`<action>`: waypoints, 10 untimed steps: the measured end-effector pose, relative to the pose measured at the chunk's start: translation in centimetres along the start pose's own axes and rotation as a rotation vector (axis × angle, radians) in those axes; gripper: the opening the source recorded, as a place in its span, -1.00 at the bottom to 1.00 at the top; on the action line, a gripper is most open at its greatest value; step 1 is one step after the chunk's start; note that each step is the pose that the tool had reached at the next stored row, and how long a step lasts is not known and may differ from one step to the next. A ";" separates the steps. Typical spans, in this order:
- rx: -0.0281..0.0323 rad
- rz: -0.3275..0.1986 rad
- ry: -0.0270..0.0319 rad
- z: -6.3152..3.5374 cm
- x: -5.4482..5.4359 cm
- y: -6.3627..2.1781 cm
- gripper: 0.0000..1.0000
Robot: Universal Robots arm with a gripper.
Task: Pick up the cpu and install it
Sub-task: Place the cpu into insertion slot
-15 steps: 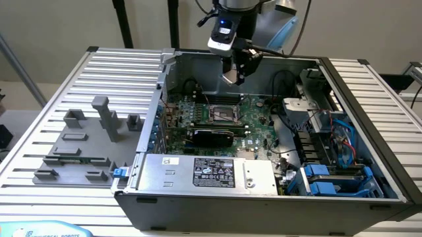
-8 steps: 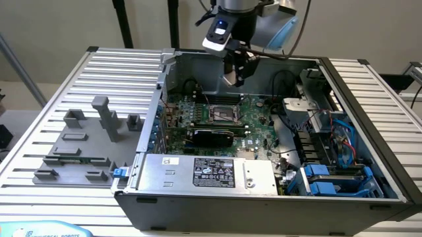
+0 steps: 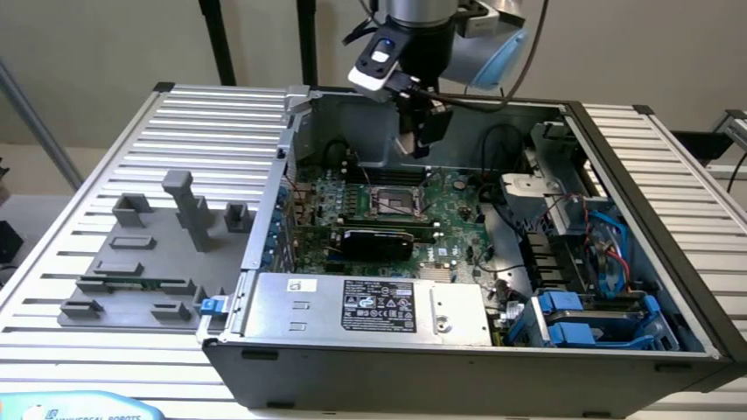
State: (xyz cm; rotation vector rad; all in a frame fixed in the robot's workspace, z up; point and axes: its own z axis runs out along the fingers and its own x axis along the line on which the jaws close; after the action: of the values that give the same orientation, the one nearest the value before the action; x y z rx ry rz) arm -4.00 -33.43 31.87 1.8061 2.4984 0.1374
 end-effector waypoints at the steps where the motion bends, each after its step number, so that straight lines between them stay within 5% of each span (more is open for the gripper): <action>1: 0.0007 0.017 -0.0015 0.06 0.0 -0.01 0.09; 5: 0.0050 0.085 -0.0072 0.29 0.0 -0.03 0.09; 10: 0.0178 0.157 -0.0116 0.61 0.0 -0.07 0.09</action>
State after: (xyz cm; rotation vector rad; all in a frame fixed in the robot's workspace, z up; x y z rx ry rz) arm -4.00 -33.42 31.26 2.0035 2.3552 0.1113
